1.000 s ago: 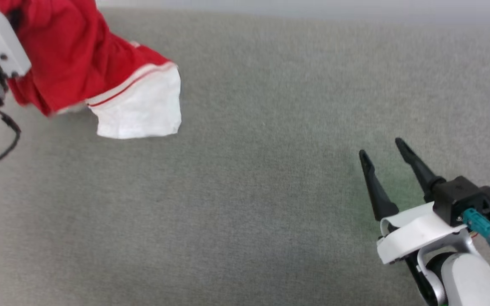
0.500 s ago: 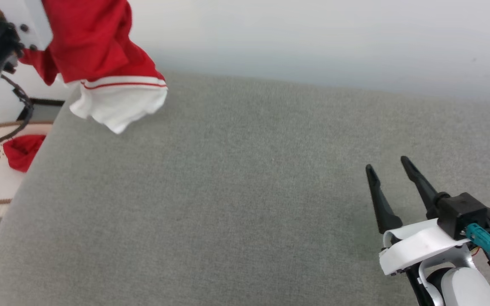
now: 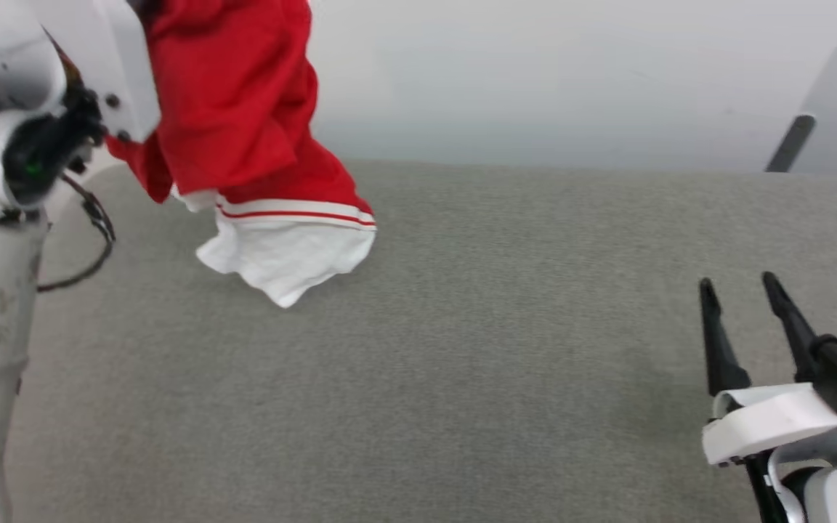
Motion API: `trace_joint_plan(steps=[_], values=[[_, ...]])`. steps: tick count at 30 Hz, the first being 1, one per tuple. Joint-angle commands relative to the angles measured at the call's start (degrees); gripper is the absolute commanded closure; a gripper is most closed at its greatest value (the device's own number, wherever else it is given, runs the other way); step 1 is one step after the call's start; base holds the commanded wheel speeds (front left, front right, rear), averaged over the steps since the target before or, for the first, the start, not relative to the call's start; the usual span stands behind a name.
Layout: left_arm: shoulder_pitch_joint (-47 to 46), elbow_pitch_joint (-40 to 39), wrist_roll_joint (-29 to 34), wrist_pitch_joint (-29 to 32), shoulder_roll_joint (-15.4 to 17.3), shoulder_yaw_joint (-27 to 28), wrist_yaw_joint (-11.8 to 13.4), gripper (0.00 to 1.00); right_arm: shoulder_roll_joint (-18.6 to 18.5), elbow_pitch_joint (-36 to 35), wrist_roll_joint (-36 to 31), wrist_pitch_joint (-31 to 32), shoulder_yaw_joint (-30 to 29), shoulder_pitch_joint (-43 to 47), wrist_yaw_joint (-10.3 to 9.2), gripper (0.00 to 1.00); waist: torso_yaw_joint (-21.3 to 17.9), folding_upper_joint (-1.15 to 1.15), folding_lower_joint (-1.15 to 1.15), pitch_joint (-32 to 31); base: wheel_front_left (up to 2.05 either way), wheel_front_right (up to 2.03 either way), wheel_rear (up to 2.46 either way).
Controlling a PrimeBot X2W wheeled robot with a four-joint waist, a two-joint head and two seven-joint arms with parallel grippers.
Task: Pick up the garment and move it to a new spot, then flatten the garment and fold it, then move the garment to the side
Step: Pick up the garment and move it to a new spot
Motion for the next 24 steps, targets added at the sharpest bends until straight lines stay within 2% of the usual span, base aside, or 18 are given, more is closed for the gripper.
trace_joint_plan(steps=[1,8,13,24], values=[[0.87,-1.14,-0.18,0.34,-0.08,-0.02,0.52,1.00,0.04,0.04,-0.51,-0.48,-0.77,0.85,0.00,0.00,-2.50,0.00,0.00,-0.04,0.00,0.00,0.00],[4.89,-11.14,-0.67,4.59,-1.52,-1.40,4.81,1.00,0.26,0.14,-1.57,-0.66,-5.65,1.22,0.00,0.00,-7.60,0.00,0.00,1.00,0.00,0.00,0.00],[7.39,-16.57,-0.49,6.21,-3.85,-3.07,7.90,1.00,0.46,0.43,-2.13,-1.02,-8.13,1.34,-0.01,0.00,-10.72,0.00,0.00,2.59,0.00,0.00,0.00],[15.54,-21.79,0.02,10.19,-7.01,-8.47,12.99,1.00,0.88,2.54,-0.98,-2.92,-10.09,0.55,0.00,0.00,-15.13,0.00,0.00,6.33,0.00,0.00,0.00]])
